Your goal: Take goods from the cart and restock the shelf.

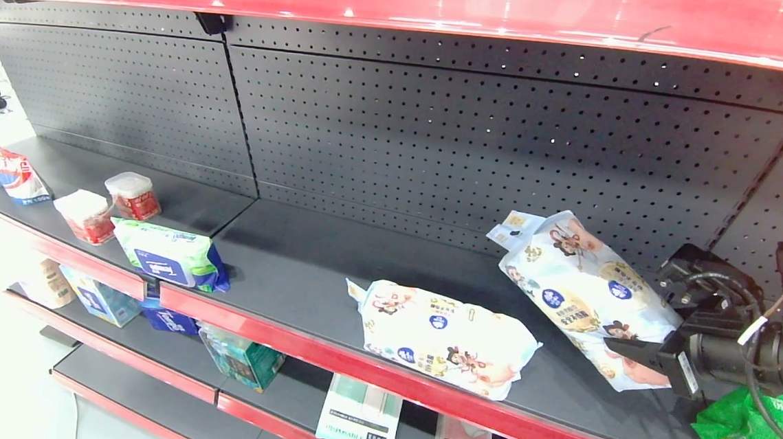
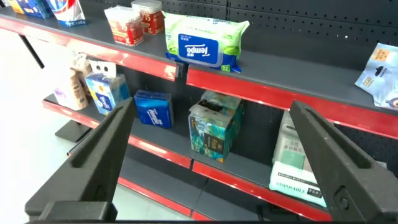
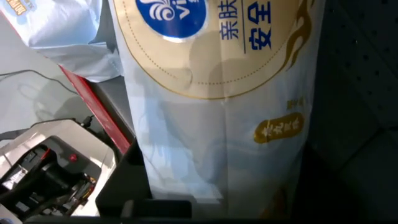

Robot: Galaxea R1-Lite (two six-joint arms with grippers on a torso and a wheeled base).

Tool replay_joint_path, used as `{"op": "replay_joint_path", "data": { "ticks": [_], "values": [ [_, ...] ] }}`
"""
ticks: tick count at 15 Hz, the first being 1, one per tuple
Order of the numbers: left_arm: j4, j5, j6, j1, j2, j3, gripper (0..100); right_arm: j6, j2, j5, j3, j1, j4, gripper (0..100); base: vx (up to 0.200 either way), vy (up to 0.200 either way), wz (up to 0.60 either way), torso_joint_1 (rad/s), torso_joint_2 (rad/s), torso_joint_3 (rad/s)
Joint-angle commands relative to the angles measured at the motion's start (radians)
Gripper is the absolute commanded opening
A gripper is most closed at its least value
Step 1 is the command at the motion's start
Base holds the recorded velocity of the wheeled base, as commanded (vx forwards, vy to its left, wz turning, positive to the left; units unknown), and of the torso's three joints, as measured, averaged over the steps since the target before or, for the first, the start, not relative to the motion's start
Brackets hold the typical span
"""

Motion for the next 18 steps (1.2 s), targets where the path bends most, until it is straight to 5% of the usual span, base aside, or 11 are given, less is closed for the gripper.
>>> {"op": "replay_joint_path", "data": {
  "ticks": [1,13,18],
  "values": [
    [0.0,0.0,0.0,-0.002,-0.001,0.0,100,-0.035,0.114,0.043,-0.075,-0.005,-0.002,0,0.0,0.0,0.0,0.0,0.0,0.0],
    [0.0,0.0,0.0,0.0,-0.001,0.0,100,-0.19,0.373,0.125,-0.351,-0.066,0.001,0,0.0,0.0,0.0,0.0,0.0,0.0],
    [0.0,0.0,0.0,0.0,-0.001,0.0,100,-0.218,0.428,0.141,-0.406,-0.02,0.004,0,0.0,0.0,0.0,0.0,0.0,0.0]
  ]
}}
